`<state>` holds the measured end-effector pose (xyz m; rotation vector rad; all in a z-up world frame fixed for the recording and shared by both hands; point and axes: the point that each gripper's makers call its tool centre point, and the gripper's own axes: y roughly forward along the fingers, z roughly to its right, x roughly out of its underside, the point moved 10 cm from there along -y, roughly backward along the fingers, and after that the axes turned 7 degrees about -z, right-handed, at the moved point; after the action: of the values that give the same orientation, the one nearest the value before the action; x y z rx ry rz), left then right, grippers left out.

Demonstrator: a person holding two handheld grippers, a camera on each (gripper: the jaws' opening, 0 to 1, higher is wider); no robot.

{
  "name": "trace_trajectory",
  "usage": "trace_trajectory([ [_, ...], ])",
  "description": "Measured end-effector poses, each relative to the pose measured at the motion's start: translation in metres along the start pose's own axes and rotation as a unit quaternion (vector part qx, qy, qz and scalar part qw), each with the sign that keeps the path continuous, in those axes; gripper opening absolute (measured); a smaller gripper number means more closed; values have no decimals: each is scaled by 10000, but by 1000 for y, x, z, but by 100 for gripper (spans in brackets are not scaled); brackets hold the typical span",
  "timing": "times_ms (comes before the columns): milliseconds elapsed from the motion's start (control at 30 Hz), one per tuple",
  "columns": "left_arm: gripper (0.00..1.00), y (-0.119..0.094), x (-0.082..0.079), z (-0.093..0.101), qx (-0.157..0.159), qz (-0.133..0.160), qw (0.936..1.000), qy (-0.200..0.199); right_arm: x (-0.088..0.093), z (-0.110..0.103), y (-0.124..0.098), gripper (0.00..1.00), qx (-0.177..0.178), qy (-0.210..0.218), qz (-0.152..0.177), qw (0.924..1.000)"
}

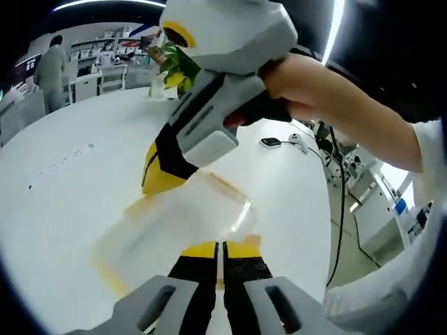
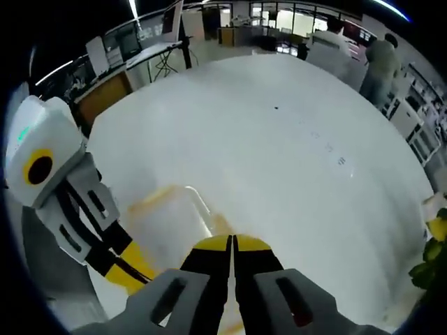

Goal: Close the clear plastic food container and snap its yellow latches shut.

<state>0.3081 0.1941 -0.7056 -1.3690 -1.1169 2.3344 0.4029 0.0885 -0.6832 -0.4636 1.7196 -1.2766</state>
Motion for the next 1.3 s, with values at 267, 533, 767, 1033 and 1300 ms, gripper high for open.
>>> trace_trajectory([
  [267, 0, -5, 8, 12, 267, -25, 9996, 30, -1, 10, 12, 0, 117, 59, -113, 9999],
  [533, 0, 10, 27, 11, 58, -367, 9988, 326, -1, 12, 17, 0, 94, 63, -70, 9999],
  [767, 0, 16, 33, 17, 131, -423, 9986, 286, 1, 9, 15, 0, 80, 9, -51, 10000],
  [1033, 10, -6, 7, 25, 398, 15, 9973, 615, 0, 7, 6, 6, -122, -29, -41, 9999],
  [1300, 25, -14, -8, 12, -283, 139, 9887, 1468, -1, 0, -5, 22, -316, -792, -347, 9958],
])
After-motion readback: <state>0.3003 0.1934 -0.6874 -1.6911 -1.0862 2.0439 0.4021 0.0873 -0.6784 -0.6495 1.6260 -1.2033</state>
